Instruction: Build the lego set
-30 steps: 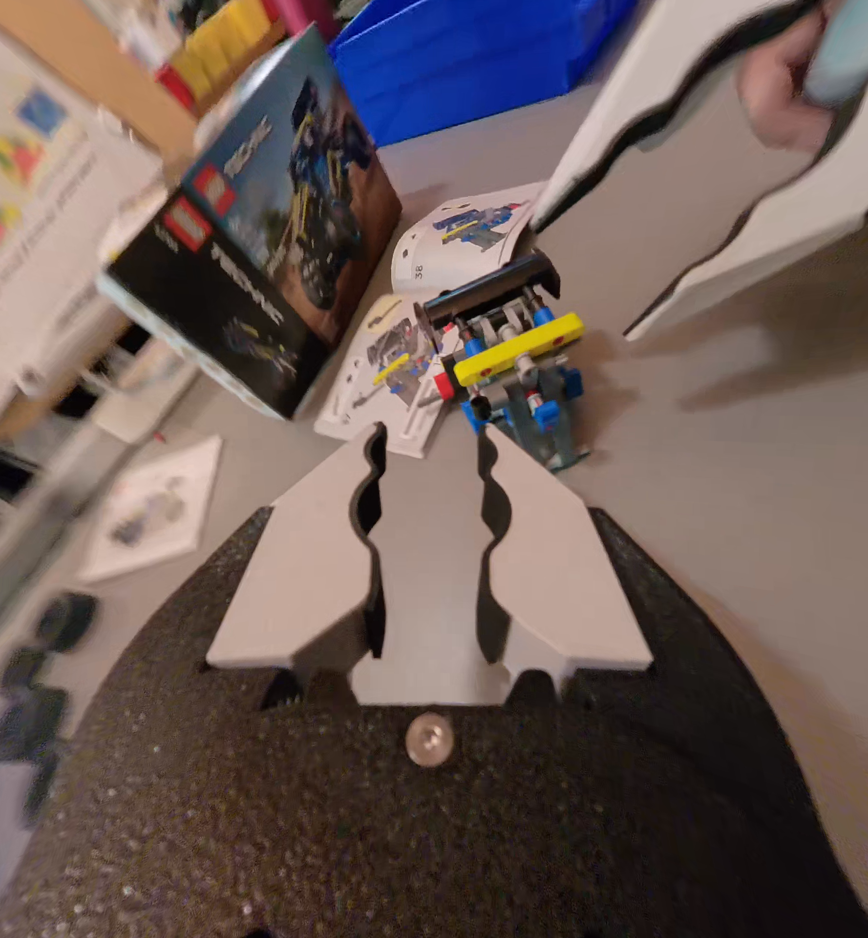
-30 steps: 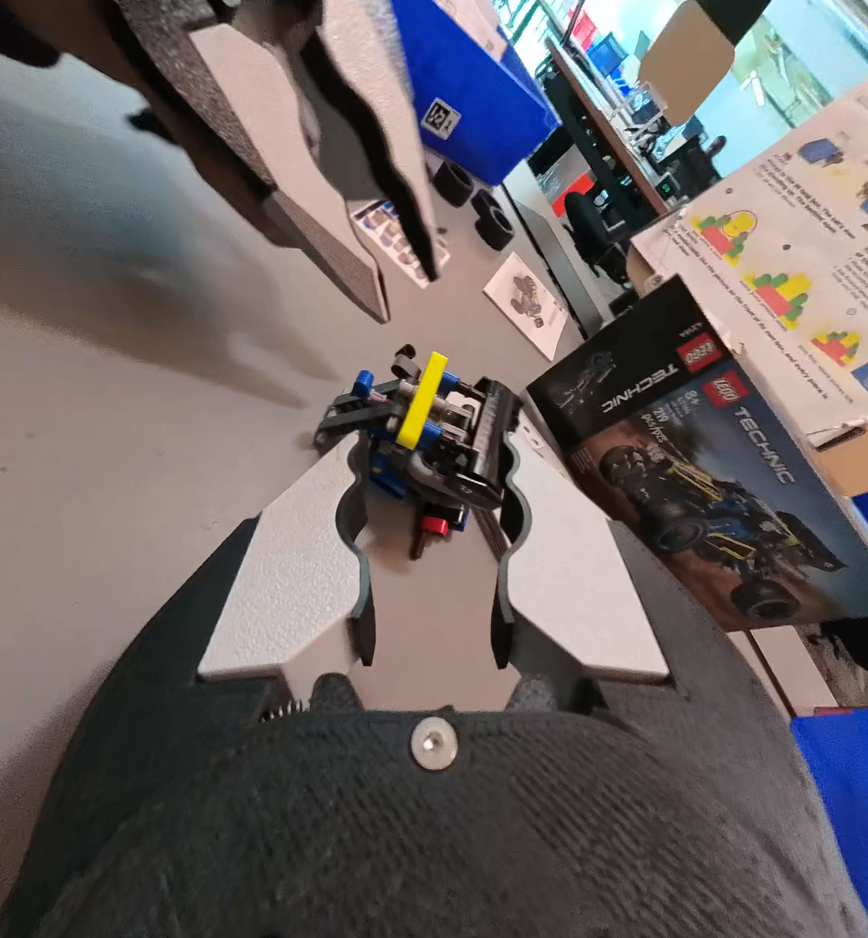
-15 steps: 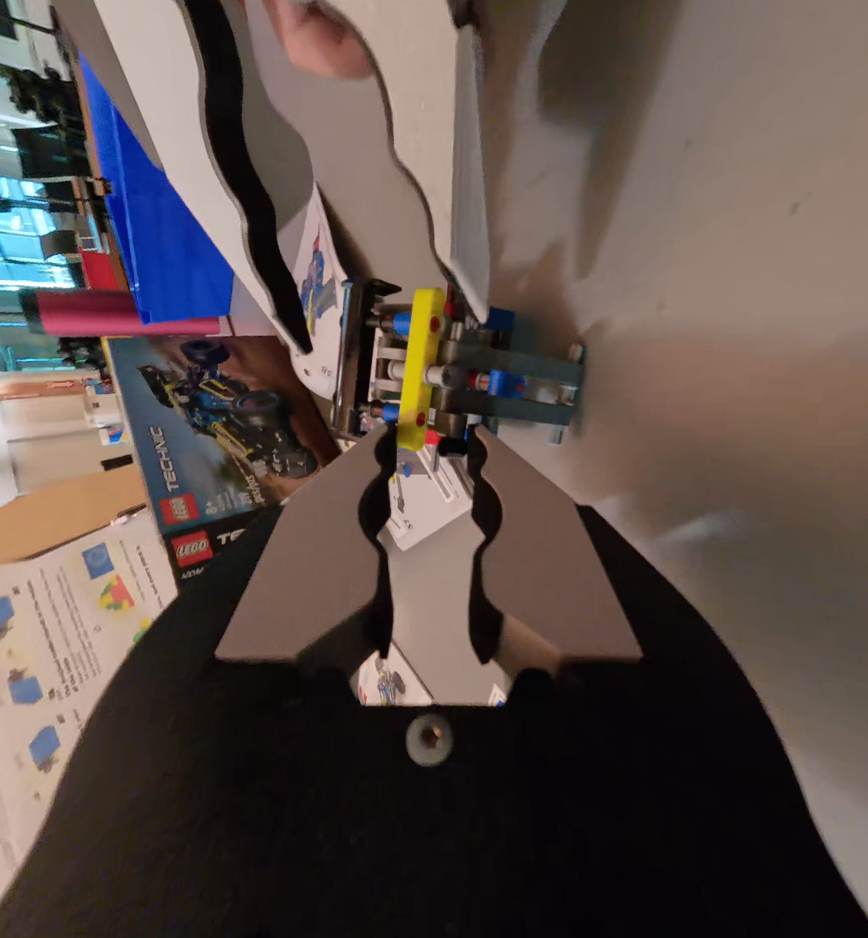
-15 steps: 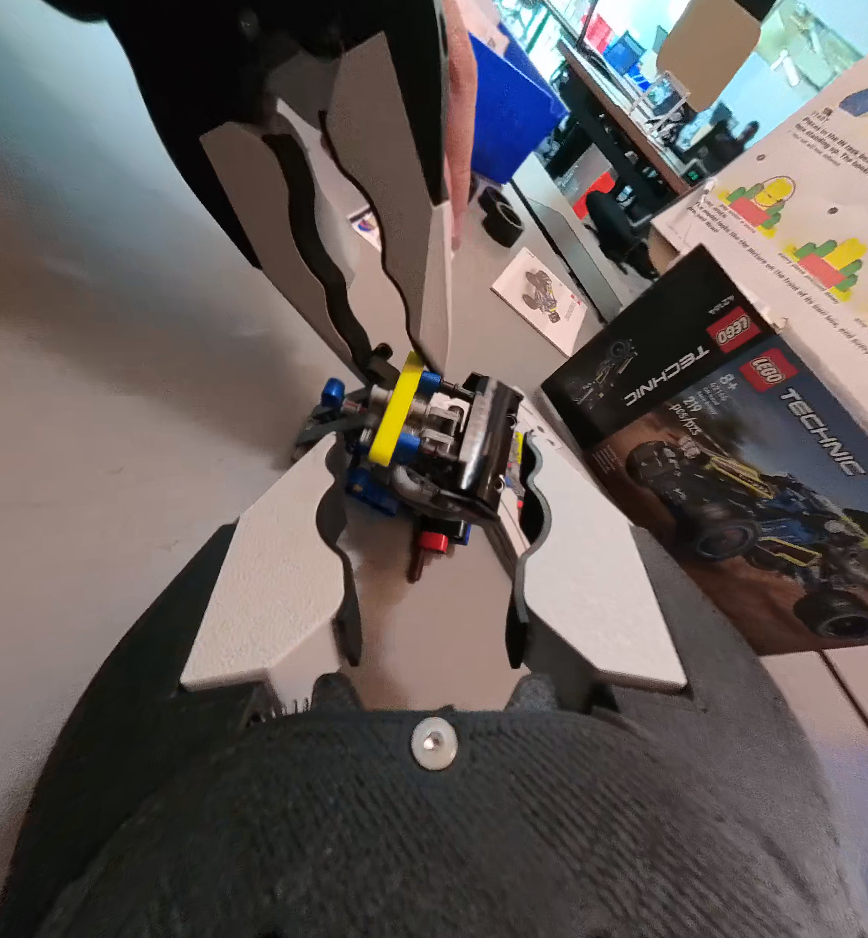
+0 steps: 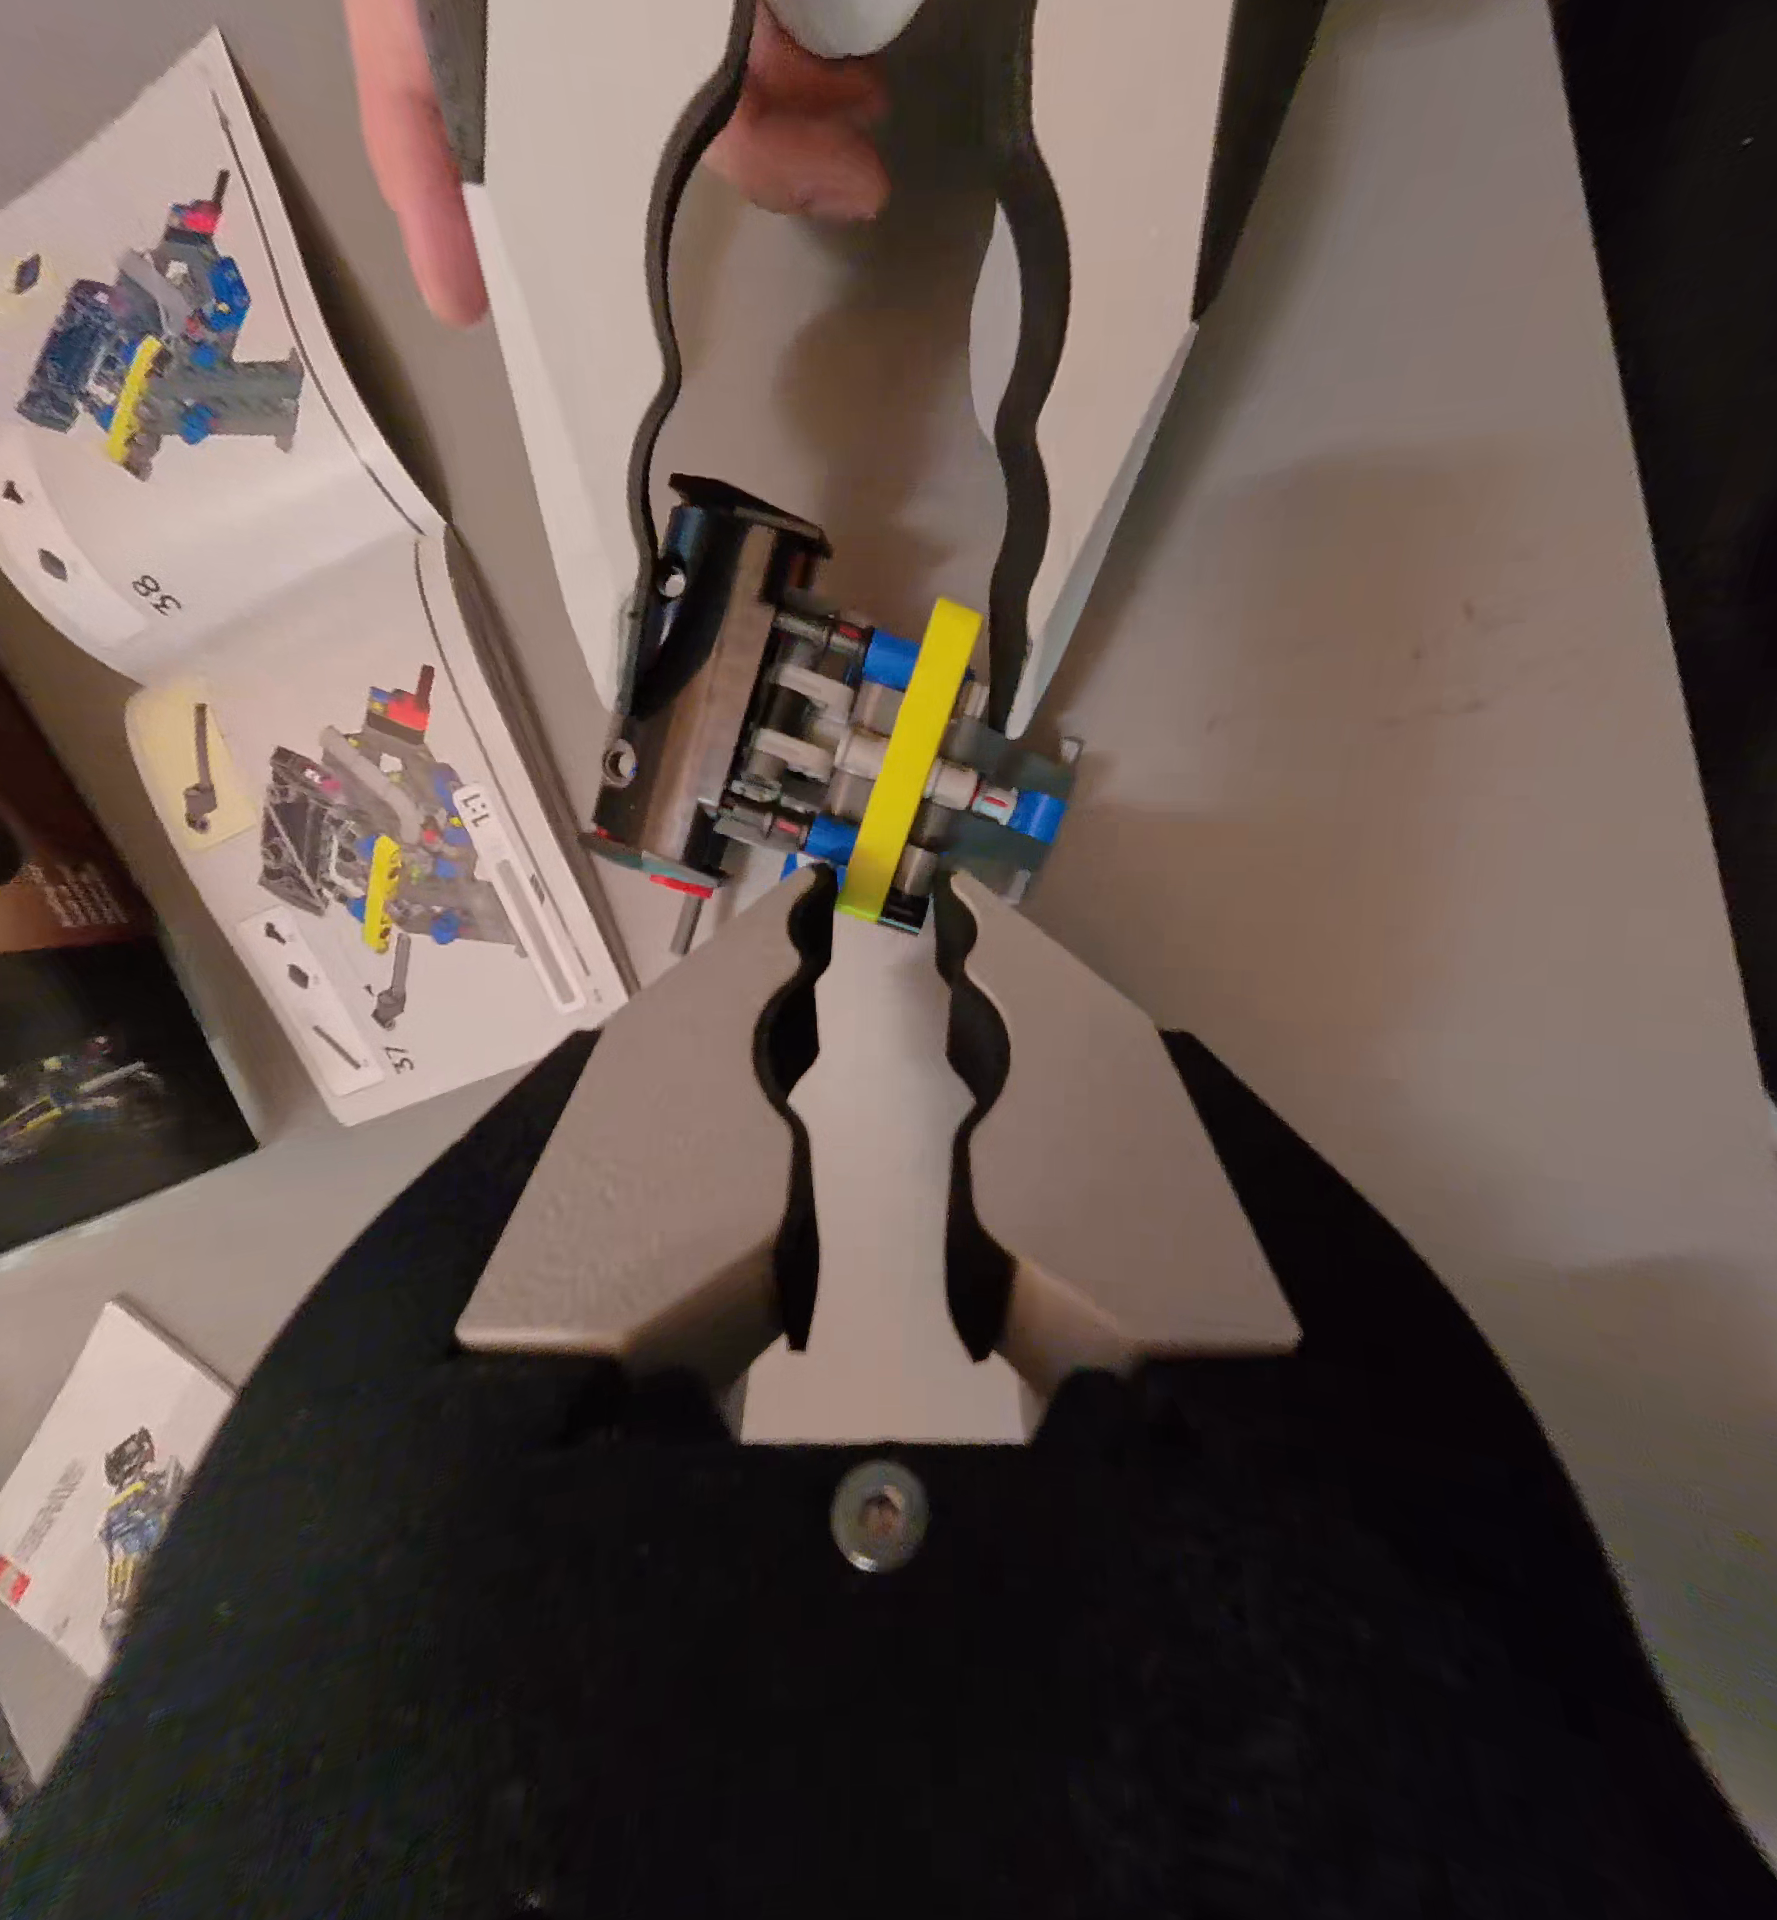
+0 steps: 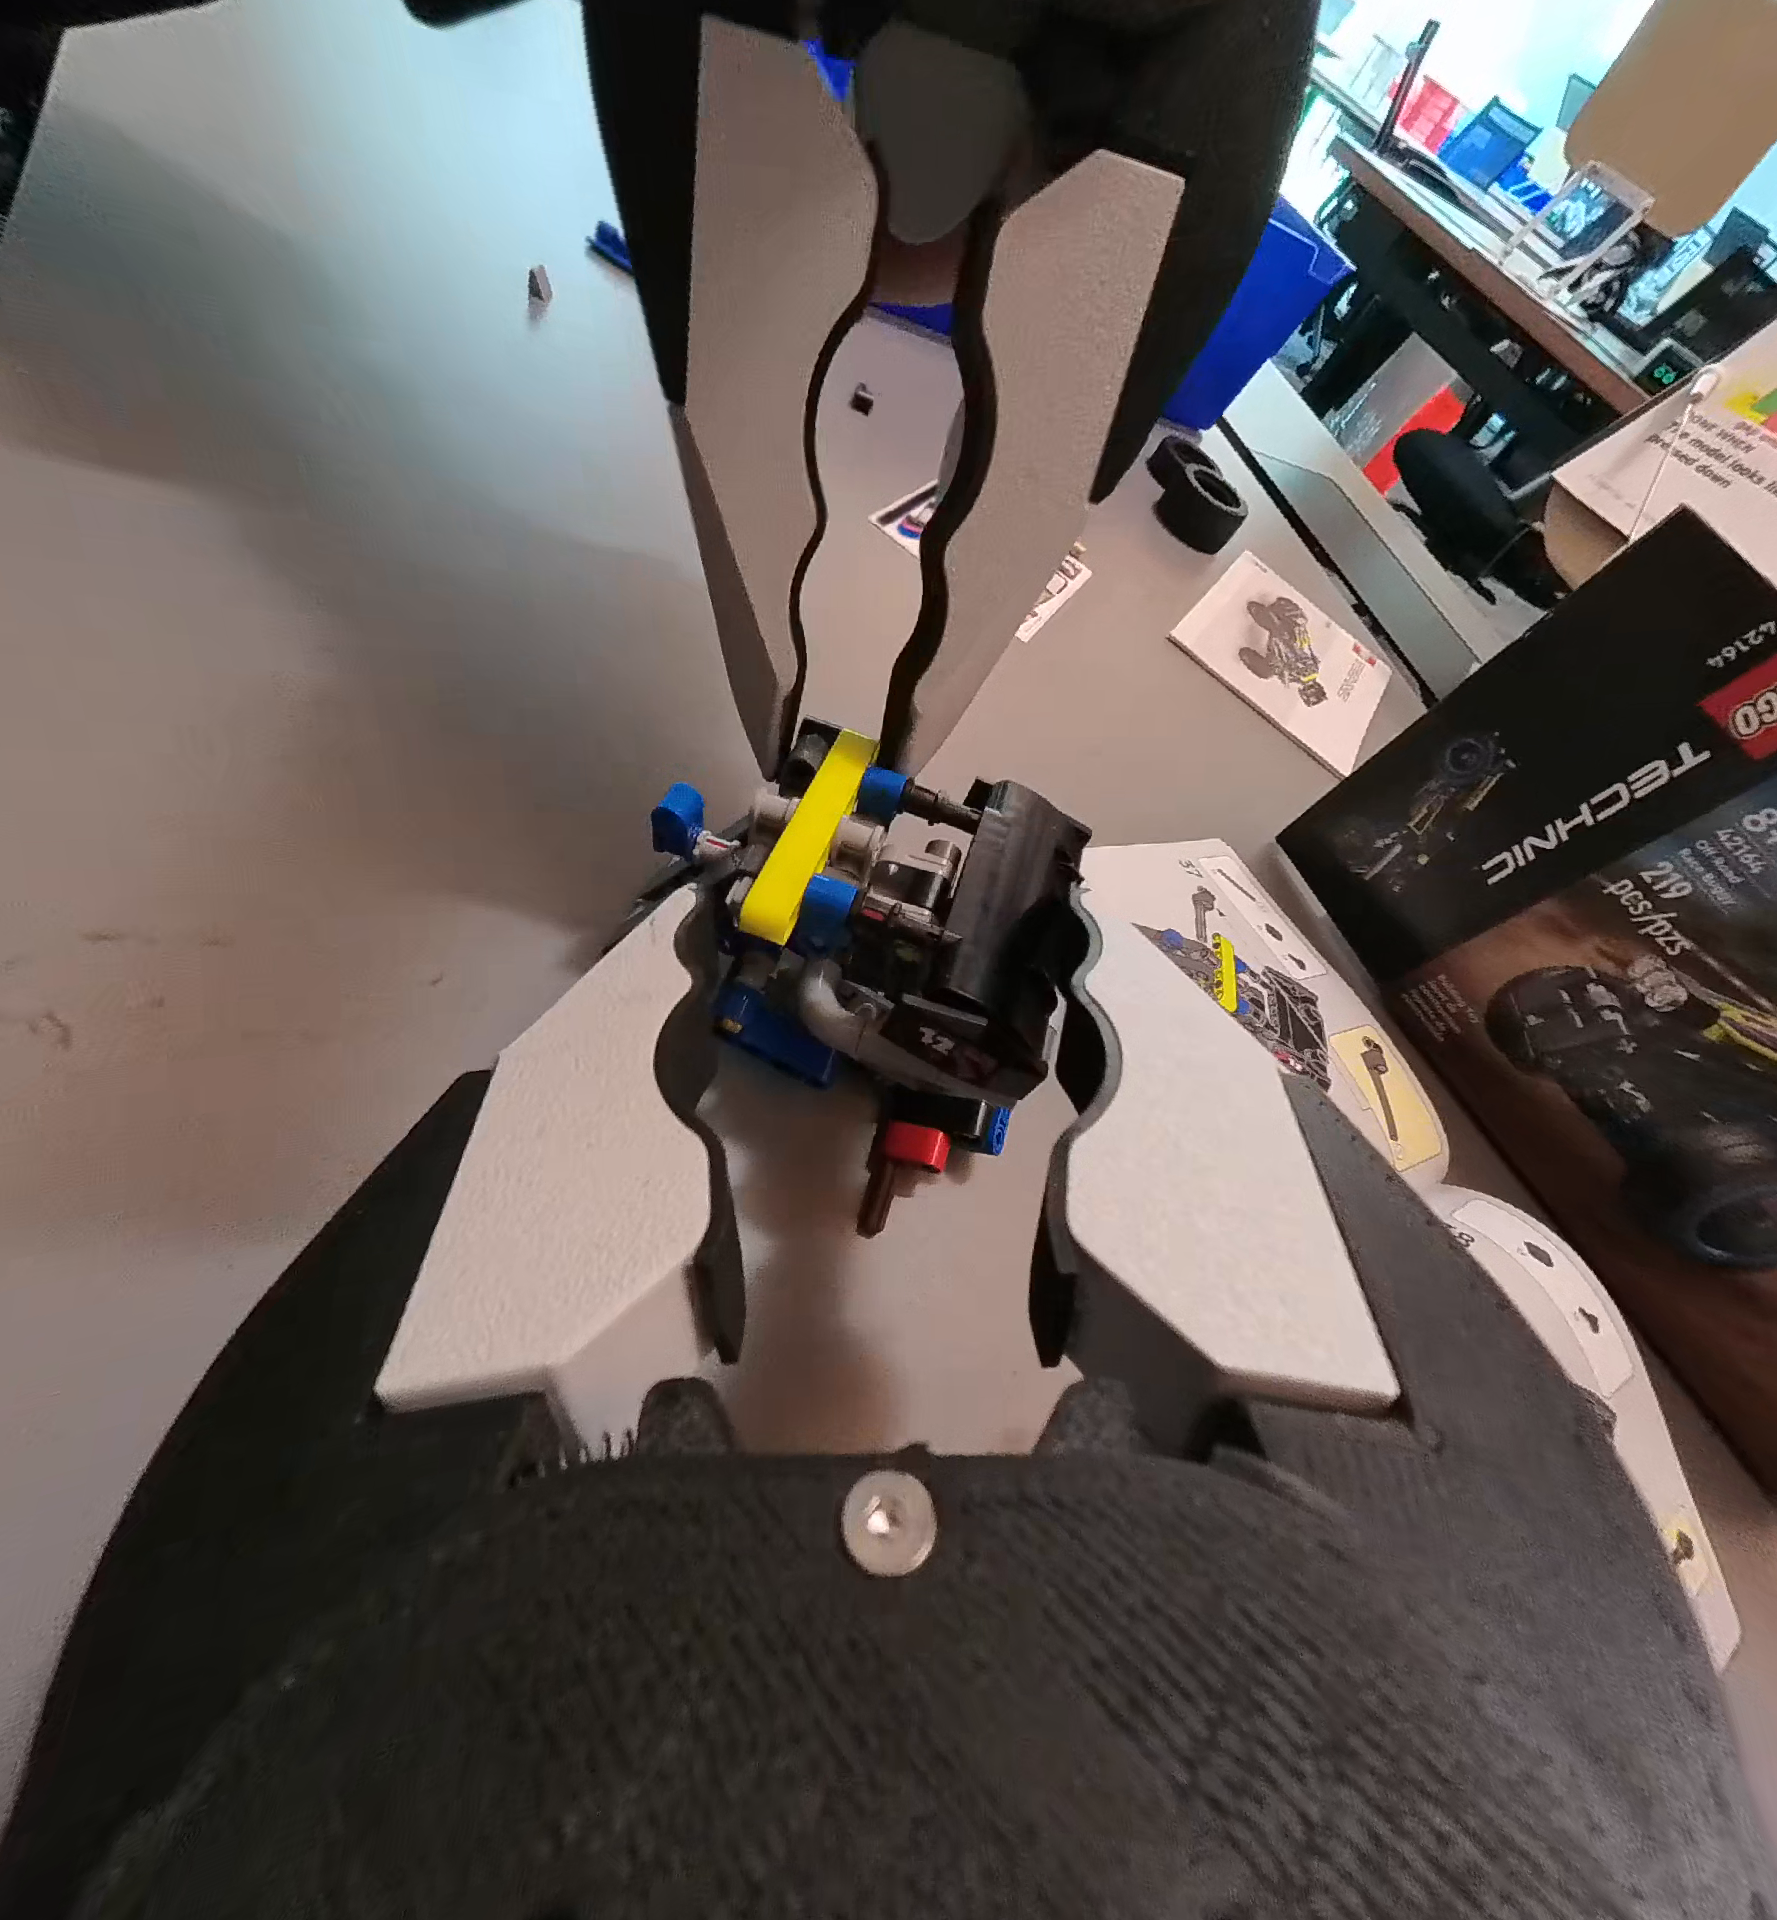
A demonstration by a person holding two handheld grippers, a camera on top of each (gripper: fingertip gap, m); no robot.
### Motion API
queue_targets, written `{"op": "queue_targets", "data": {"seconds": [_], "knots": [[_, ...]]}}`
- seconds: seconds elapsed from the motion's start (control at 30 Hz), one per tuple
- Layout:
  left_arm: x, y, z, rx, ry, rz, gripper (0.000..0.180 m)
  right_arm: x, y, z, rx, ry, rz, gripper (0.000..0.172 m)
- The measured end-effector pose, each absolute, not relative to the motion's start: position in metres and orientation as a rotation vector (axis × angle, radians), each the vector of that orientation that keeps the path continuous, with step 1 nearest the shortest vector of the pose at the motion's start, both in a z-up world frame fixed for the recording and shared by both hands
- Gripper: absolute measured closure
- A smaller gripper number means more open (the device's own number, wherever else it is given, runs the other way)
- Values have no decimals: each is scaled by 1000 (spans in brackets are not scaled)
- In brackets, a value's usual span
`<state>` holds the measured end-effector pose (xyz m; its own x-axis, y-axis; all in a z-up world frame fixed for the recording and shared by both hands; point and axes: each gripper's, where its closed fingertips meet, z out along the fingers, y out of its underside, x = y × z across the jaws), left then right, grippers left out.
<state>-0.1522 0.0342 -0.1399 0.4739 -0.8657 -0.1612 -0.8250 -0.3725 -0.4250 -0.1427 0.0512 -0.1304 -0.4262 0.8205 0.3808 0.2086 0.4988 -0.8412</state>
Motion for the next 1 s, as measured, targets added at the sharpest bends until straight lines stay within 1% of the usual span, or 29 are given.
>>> {"op": "queue_targets", "data": {"seconds": [0.07,0.17,0.23,0.27,0.37,0.53,0.63,0.8,0.93,1.0], "knots": [[-154,40,-138,-2226,1356,-67,153,-142,52,-130,-847,-1899,928,110],[-160,38,-136,-2224,1193,3,141,-142,53,-129,-844,-1895,912,112],[-161,29,-135,-2221,1067,7,136,-141,53,-129,-841,-1895,898,111],[-160,25,-135,-2209,1009,-2,136,-141,54,-130,-837,-1896,889,111],[-159,18,-131,-2140,817,-33,145,-140,54,-130,-830,-1898,888,111],[-165,23,-135,-2134,518,-126,144,-138,54,-130,-832,-1902,879,109],[-159,23,-131,-2073,477,-166,144,-132,54,-132,-835,-1913,840,105],[-178,24,-133,-2035,408,-49,147,-114,64,-115,-856,-1842,820,103],[-194,25,-130,-1981,333,-11,141,-94,100,-106,-1006,-1727,735,106],[-203,25,-122,-1928,285,-20,130,-83,124,-113,-1117,-1694,651,107]]}}
